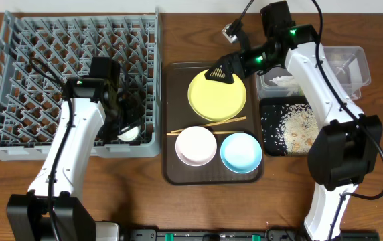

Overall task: Sort waste into correct bins and load items into the dishwasher
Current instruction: 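Lower the cup into the rack and open the left gripper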

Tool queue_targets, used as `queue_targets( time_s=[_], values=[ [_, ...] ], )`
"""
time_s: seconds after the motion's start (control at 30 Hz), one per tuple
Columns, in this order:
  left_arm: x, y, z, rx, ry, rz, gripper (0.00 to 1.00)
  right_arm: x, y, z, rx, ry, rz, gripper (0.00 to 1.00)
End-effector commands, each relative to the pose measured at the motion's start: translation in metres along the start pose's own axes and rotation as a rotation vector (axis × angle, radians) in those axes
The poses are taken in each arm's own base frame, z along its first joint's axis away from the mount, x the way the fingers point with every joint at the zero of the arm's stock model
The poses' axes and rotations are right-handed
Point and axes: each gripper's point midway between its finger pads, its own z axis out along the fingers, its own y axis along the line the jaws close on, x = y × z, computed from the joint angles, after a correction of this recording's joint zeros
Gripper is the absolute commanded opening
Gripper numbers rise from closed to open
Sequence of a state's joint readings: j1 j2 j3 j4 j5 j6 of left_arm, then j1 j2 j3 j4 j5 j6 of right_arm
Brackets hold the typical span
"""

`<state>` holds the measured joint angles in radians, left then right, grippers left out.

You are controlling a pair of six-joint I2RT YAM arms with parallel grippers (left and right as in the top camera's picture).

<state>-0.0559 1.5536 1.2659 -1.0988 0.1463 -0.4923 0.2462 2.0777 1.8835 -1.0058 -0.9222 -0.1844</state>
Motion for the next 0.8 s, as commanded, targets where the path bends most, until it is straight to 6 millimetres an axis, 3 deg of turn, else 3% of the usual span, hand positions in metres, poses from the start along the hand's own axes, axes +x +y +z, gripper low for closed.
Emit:
queue_targets(
  time_s=[0.0, 0.2, 0.47, 0.77],
  values=[
    [-0.007, -0.013, -0.001, 0.059, -0.003, 0.037, 0.32, 0.001, 0.002, 0.002, -0.011, 0.004, 0.006, 0.99],
    [0.001, -0.018, -0.016, 0.096, 0.015, 0.059, 0.38, 0.002, 0.002, 0.002, -0.012, 0.006, 0.009, 0.99],
    [0.008, -0.013, -0.016, 0.073, 0.045, 0.062, 0.38, 0.003, 0.008, 0.008, -0.02, 0.018, -0.002, 0.99],
    [0.003, -0.002, -0.005, 0.017, 0.021, 0.061, 0.48, 0.004, 0.012, 0.012, -0.026, 0.025, -0.007, 0.99]
  ],
)
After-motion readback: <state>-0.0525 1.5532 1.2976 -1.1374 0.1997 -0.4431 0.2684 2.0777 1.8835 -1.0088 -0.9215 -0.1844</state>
